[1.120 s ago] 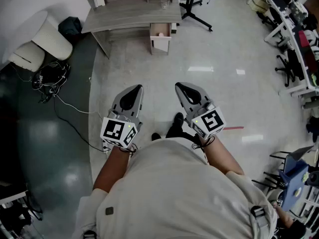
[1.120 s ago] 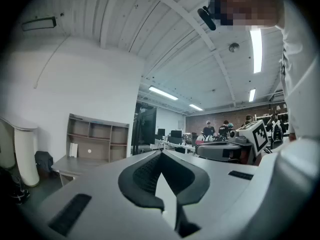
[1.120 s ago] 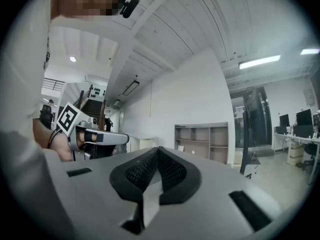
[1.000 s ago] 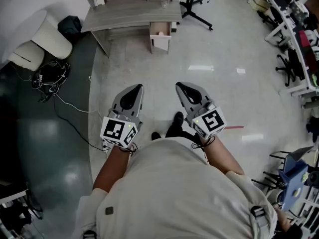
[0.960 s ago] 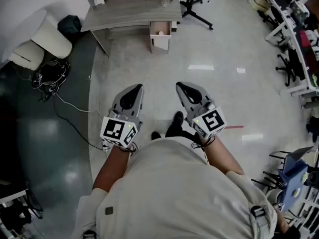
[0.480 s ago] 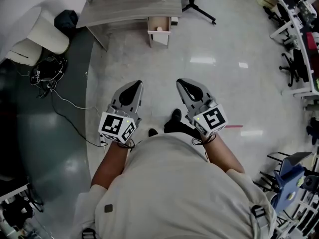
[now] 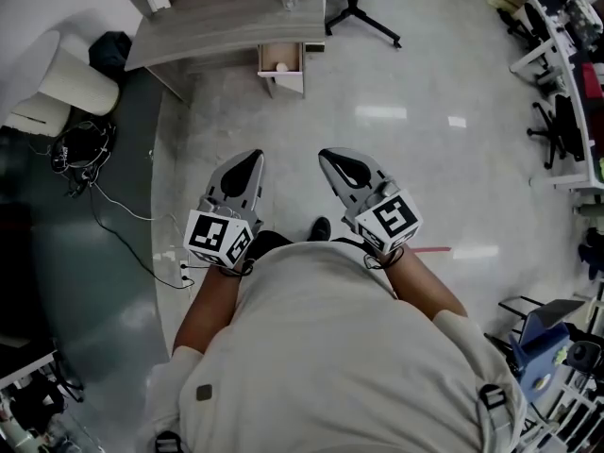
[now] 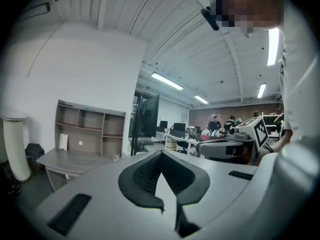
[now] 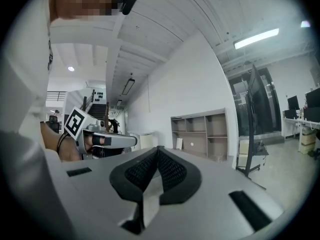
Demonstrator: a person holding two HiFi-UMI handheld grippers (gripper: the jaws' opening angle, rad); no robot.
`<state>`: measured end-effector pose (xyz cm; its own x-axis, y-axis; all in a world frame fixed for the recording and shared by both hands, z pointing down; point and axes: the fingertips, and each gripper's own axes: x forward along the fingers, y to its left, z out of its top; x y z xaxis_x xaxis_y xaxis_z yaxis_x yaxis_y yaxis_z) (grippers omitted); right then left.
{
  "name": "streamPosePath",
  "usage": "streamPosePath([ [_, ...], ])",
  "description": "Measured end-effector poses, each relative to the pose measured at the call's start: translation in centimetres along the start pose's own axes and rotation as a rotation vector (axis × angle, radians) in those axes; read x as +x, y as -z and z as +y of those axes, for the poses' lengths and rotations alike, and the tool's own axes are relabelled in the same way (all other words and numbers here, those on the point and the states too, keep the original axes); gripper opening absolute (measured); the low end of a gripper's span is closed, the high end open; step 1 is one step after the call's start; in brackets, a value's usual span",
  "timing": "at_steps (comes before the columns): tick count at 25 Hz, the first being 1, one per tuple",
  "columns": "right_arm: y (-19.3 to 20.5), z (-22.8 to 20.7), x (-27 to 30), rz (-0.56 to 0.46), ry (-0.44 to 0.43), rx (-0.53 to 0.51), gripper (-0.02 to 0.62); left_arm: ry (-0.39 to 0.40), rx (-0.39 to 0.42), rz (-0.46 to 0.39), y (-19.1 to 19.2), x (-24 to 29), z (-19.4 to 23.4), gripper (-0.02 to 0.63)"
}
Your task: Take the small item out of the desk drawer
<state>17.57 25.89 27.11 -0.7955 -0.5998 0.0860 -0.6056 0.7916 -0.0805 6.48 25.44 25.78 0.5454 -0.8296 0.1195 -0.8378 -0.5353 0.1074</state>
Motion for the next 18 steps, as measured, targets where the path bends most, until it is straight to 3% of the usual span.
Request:
streamPosePath([
  [8, 0.2, -5.4, 2.5, 0.009, 0.035, 0.012, 0.020, -0.015, 0.002, 0.003, -0.2, 5.0, 3.5, 0.015],
  [18, -0.2, -11.3, 10.5, 0.039, 0.082, 0.006, 0.020, 0.051, -0.010, 0.002, -0.8, 11.8, 11.3, 0.015],
])
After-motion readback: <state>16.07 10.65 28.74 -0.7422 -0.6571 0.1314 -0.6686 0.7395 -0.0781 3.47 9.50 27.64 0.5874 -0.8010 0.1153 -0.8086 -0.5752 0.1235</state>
